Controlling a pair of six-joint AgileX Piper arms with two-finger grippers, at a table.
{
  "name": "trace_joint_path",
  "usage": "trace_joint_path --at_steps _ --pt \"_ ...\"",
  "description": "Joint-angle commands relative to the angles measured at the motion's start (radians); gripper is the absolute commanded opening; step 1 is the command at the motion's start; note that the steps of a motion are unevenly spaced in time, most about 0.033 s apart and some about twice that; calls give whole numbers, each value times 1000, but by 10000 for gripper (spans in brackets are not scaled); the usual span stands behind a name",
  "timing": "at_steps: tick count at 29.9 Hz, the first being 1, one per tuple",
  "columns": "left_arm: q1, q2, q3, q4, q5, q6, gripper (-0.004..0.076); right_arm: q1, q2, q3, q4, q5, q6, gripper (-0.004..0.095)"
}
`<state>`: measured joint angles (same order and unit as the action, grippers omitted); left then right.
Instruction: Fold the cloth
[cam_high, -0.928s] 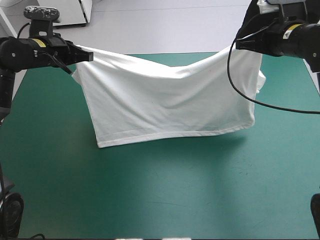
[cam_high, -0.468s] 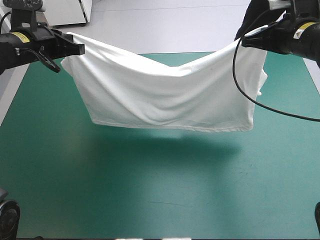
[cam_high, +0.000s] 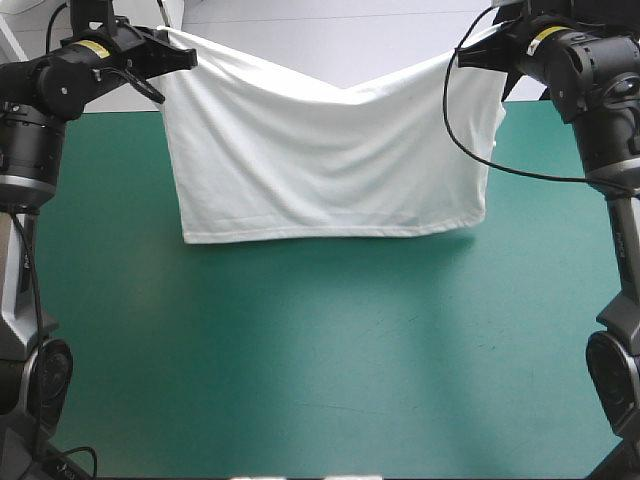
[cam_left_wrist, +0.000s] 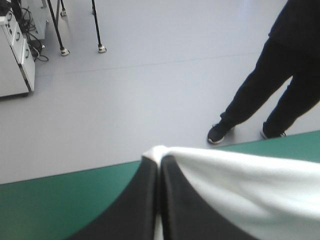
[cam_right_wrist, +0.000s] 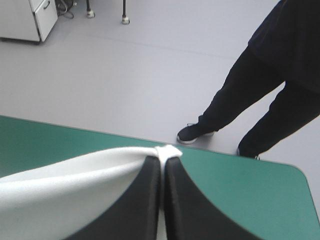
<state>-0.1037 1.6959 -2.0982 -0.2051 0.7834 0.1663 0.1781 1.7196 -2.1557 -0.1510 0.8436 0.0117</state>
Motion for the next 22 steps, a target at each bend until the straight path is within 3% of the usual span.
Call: trace_joint_path --at_steps 1,6,12,17,22 --pt "-3 -19 -48 -18 -192 0 -22 -1 -44 -31 -64 -209 10 -12" --pt "-3 18 -74 -20 -199 2 -22 -1 -32 -31 -68 -151 20 -12" --pt "-3 83 -72 -21 55 -3 -22 -1 -4 -1 -32 58 43 -13" --pt "-3 127 -43 -18 155 -43 -22 -1 8 81 -9 136 43 -13" --pt "-3 104 128 -7 234 -55 -22 -1 1 258 49 217 51 -13"
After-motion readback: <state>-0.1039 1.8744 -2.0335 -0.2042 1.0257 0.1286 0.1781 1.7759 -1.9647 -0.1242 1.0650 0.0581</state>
